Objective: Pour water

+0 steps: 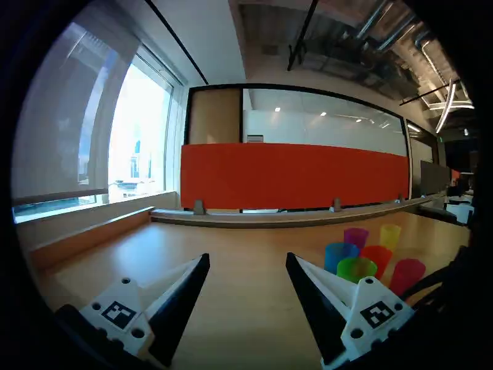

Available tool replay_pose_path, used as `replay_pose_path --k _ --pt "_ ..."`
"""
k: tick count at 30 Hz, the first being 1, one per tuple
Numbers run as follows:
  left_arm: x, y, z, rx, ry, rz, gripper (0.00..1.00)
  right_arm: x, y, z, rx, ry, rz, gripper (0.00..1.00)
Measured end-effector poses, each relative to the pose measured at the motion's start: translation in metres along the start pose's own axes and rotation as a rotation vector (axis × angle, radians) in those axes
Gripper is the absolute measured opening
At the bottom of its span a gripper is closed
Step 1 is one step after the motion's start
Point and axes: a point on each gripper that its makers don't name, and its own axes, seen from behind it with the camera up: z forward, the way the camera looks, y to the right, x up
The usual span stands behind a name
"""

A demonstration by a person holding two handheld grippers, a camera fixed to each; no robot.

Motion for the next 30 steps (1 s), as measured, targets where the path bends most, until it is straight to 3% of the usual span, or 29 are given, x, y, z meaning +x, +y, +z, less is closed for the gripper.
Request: replay_pose_path --k 11,17,30 --pt "0.022 0.02 0.006 -0.072 -0.02 0.0 0.92 0.035 -0.009 0.006 0.037 0.002 -0.021 1.0" --pt "0.02 0.029 0.007 -0.119 -0.048 0.032 0.92 0.038 -0.018 0.01 0.075 -0.015 -0.056 1.0" --pt "0.002 0.061 0.015 -0.295 -0.167 0.097 0.92 0.038 -0.059 0.013 0.284 -0.123 -0.145 1.0"
